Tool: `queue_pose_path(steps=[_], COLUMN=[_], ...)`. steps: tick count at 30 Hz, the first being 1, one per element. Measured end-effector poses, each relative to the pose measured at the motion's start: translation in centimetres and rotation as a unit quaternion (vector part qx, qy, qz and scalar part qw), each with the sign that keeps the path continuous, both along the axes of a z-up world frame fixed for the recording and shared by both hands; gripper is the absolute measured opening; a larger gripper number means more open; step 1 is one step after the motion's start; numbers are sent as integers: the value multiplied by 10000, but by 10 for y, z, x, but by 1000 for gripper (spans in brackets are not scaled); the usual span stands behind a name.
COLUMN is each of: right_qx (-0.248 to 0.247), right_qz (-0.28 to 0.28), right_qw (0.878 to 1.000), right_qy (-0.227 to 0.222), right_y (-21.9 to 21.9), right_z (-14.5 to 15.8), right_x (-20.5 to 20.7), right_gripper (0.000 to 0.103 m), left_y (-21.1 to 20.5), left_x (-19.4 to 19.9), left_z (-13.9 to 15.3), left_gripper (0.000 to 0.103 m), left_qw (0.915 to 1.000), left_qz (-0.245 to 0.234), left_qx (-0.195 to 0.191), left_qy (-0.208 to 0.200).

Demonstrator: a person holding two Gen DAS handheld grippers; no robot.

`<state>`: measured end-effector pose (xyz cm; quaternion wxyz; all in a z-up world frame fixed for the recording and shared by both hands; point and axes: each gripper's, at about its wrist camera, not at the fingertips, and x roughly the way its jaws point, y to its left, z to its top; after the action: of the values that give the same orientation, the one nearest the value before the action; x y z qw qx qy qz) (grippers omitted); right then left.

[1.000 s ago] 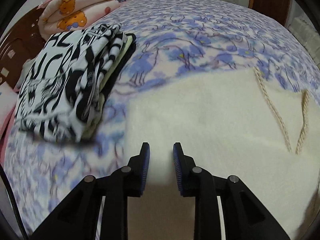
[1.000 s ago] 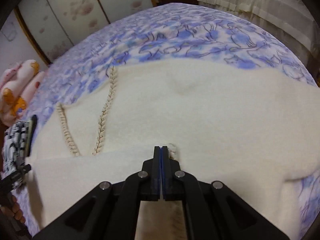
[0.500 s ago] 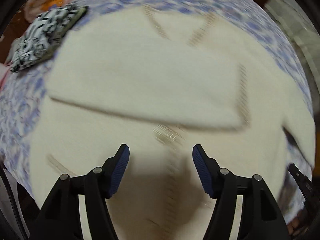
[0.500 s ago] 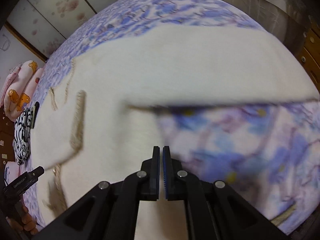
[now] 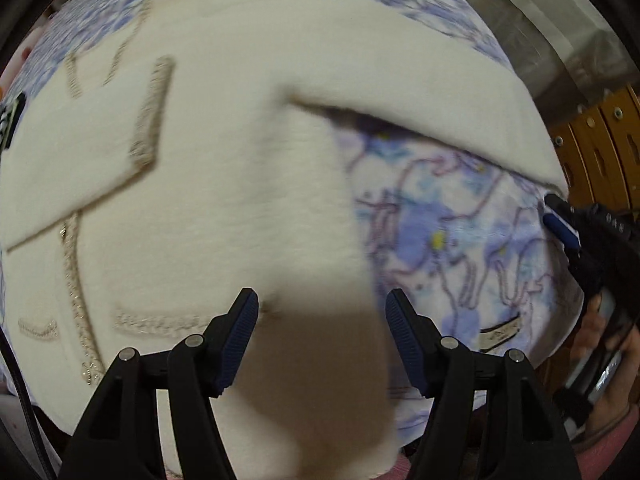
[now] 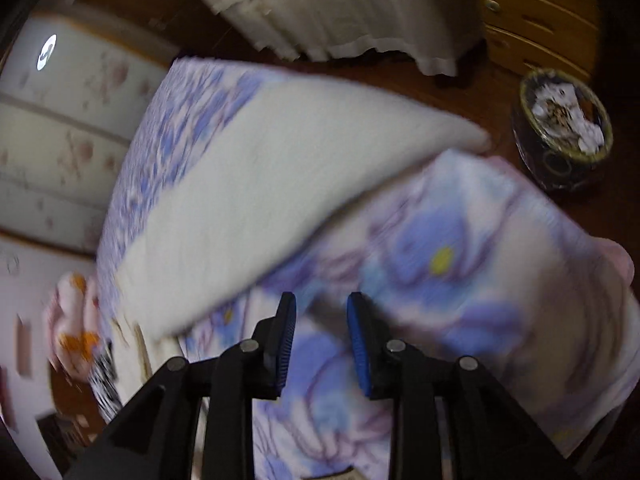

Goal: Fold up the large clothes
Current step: 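Grasp the other sleeve cuff with the right tool and lift it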

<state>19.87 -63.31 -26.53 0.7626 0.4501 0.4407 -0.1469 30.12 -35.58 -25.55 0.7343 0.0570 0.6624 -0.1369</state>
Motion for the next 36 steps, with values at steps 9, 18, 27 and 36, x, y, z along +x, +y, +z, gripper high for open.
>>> queue_pose_path(steps=[9,18,27,36], right_qx=[535,511,-545,-1824], right_qz=[-1061,-1294,-1228,-287], right_qw=[9919,9897,9853,9605], right_qy=[-445,-330,-1057,-2082], right_y=[-70,-82,-53,43], right_z=[-18,-18,47,165], right_x=[3,19,24,69], right_gripper=[26,16,9,9], left_y=[-66,-94,-34,99], left_x=[5,23,38,51], left_z=[6,21,34,64], left_gripper=[68,68,68,68], left_qw=[9990,9993,9997,9973], left_qz=[-402,-351,-20,224], left_qx=[199,123,-71,-194], left_qy=[-22,-91,-226,-667])
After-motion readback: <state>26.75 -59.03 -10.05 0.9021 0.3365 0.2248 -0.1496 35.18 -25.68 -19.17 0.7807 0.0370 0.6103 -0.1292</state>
